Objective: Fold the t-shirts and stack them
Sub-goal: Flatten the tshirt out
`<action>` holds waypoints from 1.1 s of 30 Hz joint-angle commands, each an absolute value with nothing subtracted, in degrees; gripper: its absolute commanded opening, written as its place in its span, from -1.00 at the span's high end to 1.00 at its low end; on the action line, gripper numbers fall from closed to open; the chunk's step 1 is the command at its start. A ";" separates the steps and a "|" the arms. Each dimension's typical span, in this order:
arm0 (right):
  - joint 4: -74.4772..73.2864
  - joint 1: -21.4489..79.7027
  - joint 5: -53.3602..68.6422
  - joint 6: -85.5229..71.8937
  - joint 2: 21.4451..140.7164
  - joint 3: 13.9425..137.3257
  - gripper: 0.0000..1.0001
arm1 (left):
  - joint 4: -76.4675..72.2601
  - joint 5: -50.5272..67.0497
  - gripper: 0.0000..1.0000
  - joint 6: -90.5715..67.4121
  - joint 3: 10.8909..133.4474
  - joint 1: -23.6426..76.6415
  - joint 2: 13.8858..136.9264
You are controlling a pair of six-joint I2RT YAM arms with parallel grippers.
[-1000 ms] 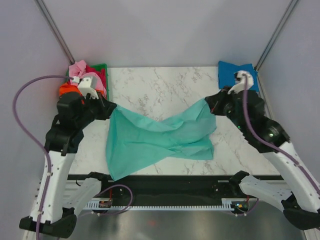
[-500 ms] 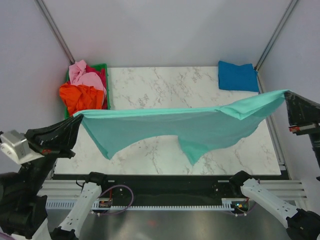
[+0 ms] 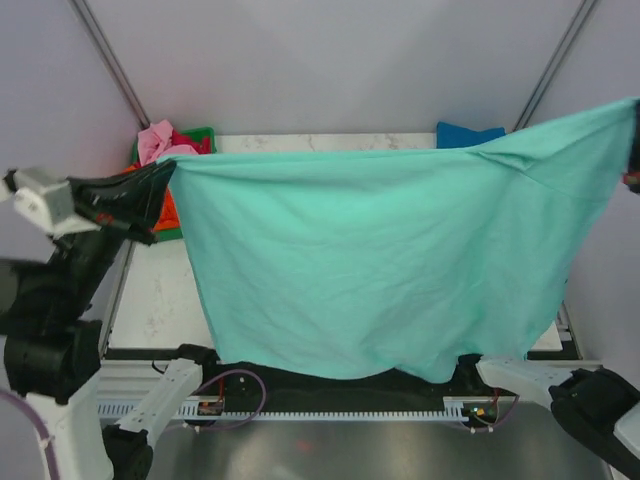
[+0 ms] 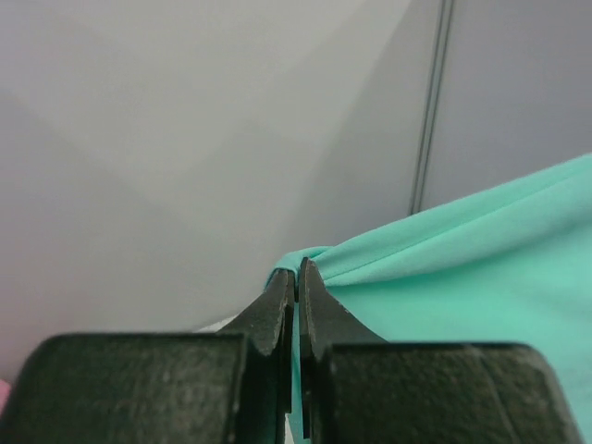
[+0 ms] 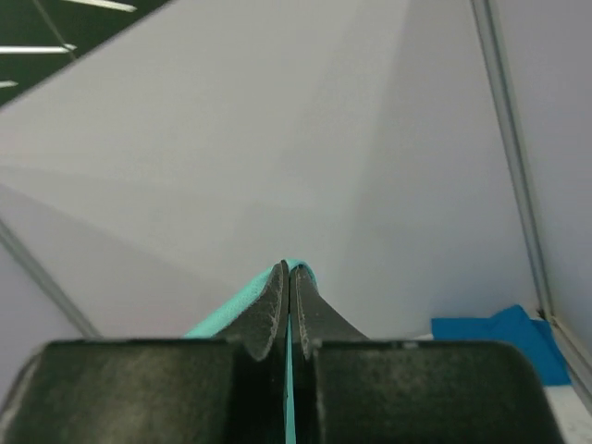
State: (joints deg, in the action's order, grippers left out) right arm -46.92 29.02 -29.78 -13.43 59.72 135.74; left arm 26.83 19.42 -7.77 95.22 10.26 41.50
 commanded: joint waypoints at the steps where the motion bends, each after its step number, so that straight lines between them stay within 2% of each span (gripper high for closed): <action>1: -48.97 28.74 -40.33 -8.71 74.77 130.71 1.00 | 26.28 16.53 0.96 -5.01 92.82 10.20 51.75; 5: -46.59 24.98 -41.58 -8.52 88.39 127.97 1.00 | 27.60 9.95 0.96 -3.52 90.88 10.02 66.48; 11: -46.32 16.97 -26.82 -12.48 114.02 133.49 1.00 | 28.56 -0.79 0.95 -2.20 89.82 8.36 85.49; 12: -46.41 16.53 -25.15 -12.48 117.13 137.51 0.88 | 29.70 -0.36 0.86 -2.46 92.70 7.91 92.22; 13: -46.75 16.18 -23.22 -12.83 120.20 139.72 0.50 | 30.84 2.87 0.62 -3.33 94.90 7.56 95.42; 14: -46.84 15.65 -22.33 -13.27 125.37 141.57 0.03 | 32.85 3.77 -0.12 -4.21 97.97 6.69 99.80; 15: -47.37 15.21 -21.45 -13.45 127.51 144.55 -0.29 | 38.44 4.91 -0.28 -5.52 101.39 6.16 103.50; 16: -47.55 14.94 -20.92 -14.32 129.18 145.62 -0.78 | 40.93 8.40 -0.32 -7.36 108.30 5.46 110.50; 17: -47.29 14.51 -19.26 -14.41 130.50 145.63 -0.94 | 43.92 8.44 -0.55 -8.43 111.50 4.58 113.09; 18: -46.07 14.24 -18.29 -14.24 130.78 144.50 -0.96 | 46.73 8.09 -0.64 -9.13 115.19 4.31 114.94; 20: -44.83 13.98 -17.06 -13.45 129.04 140.74 -0.96 | 46.85 7.04 -0.79 -10.10 115.14 3.87 115.49; 23: -42.02 13.45 -15.48 -13.71 123.43 134.67 -0.96 | 46.58 6.67 -0.81 -11.77 113.21 3.87 112.60; 25: -39.12 13.27 -13.55 -14.67 119.64 126.07 -0.96 | 46.15 8.86 -0.81 -12.65 110.75 3.96 110.75; 26: -36.15 13.27 -10.49 -15.55 115.70 118.81 -0.96 | 45.71 9.14 -0.81 -13.00 107.52 4.04 108.39; 33: -33.84 11.34 -9.41 -21.17 107.67 96.28 -0.96 | 35.08 13.44 -0.76 -15.90 88.71 4.83 100.64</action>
